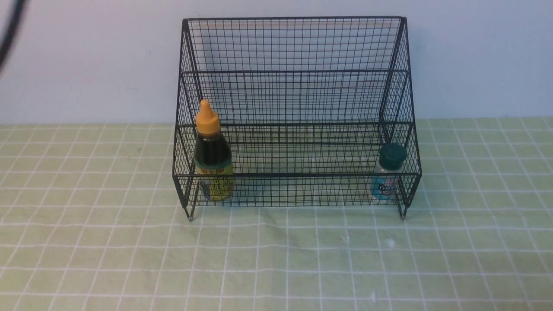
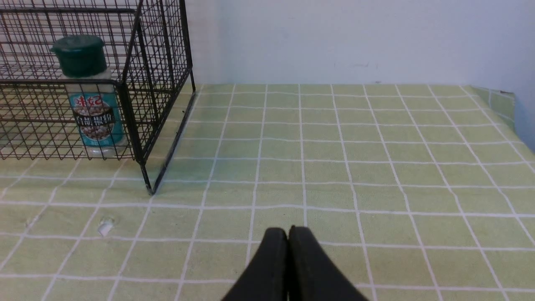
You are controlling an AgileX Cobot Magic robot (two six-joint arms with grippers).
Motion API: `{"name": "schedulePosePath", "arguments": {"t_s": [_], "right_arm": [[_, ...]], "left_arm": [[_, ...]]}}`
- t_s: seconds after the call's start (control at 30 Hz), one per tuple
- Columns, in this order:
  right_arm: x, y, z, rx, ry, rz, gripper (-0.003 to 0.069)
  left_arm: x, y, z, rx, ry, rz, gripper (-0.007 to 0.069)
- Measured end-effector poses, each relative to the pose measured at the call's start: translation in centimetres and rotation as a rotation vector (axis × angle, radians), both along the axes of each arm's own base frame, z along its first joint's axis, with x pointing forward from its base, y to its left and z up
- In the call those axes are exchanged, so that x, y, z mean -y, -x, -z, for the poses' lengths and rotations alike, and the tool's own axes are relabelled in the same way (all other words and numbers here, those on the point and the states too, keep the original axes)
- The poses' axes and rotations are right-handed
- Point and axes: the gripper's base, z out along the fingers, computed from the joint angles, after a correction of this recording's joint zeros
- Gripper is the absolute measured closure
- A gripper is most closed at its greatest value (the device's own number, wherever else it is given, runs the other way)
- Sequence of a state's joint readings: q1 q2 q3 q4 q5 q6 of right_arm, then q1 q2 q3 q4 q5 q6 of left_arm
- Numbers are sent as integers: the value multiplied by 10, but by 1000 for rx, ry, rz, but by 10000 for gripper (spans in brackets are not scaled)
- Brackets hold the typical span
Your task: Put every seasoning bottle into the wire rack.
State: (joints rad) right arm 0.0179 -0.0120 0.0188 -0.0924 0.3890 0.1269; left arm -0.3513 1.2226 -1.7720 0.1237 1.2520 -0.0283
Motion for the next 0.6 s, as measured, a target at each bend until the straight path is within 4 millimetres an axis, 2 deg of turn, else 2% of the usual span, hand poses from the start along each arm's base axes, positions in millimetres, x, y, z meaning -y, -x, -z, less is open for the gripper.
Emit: {"name": "schedulePosePath", "arguments": {"t_s": [0.03,0.07,0.1,0.13,0.2,0.23,0.27,0.37,0.4,0.5,0.53,0.6], "right_arm": [[0,0,0,0,0,0,673],[0,0,0,0,0,0,673],[0,0,0,0,0,0,673],[0,0,0,0,0,0,673],[0,0,0,0,0,0,673],[0,0,0,0,0,0,673],[0,0,0,0,0,0,673],[0,0,0,0,0,0,673],[0,0,0,0,0,0,673],[0,0,0,0,0,0,673],[0,0,0,0,0,0,673],[0,0,0,0,0,0,673]], "left_arm": [[-2,5,-2,11,6,0,631],[-9,27,-6,52,31,8,631],[-12,39,-6,75,47,13,631],[-13,42,-6,80,51,14,631],[-23,72,4,130,98,19,631],[-23,74,4,140,104,20,631],[-28,88,15,163,124,21,631],[-33,105,33,194,161,14,631],[-37,115,49,211,194,4,631],[-41,128,70,219,227,-7,631],[-42,129,72,219,230,-8,631],[-45,138,93,204,234,-12,631]]}}
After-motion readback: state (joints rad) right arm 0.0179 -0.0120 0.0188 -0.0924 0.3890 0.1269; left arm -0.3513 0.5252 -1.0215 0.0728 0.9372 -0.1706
